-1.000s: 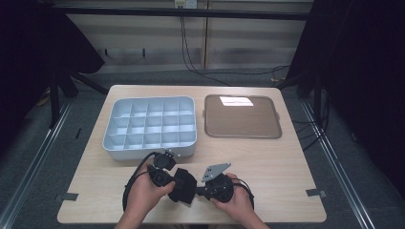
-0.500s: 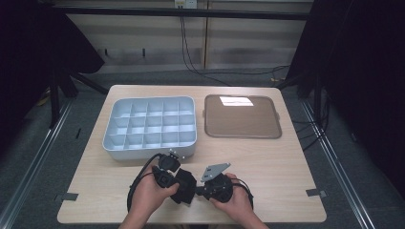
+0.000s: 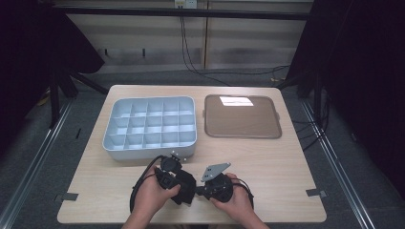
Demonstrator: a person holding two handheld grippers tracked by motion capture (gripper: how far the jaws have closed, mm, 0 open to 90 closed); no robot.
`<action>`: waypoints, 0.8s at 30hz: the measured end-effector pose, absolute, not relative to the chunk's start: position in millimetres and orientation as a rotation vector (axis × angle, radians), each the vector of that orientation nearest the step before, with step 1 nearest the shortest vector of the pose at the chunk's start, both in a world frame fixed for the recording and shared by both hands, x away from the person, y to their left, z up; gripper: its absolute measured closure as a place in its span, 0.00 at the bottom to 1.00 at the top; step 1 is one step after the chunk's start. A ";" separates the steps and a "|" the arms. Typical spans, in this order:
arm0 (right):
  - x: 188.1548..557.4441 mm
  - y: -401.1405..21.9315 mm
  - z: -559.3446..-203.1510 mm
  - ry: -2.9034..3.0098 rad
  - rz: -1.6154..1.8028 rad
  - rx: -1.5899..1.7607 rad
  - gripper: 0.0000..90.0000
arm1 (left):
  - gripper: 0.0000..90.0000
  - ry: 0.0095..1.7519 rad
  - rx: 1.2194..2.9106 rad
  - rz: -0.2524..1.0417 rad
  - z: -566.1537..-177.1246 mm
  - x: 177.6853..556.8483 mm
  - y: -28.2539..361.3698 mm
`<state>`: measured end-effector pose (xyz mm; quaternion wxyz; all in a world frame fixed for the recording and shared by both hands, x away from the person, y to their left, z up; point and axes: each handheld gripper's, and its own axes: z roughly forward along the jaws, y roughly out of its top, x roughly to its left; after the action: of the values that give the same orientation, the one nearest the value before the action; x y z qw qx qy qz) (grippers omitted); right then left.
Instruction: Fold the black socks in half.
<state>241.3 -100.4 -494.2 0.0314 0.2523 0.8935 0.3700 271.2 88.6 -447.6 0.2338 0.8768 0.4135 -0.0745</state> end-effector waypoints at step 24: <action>244.8 -108.4 -494.8 2.735 1.136 0.803 0.99 | 0.95 1.163 2.394 -0.195 -457.9 271.5 86.0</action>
<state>244.8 -108.4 -494.8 0.0367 0.2616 0.8907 0.3700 271.5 86.0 -457.9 0.2342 0.8721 0.4237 -0.0711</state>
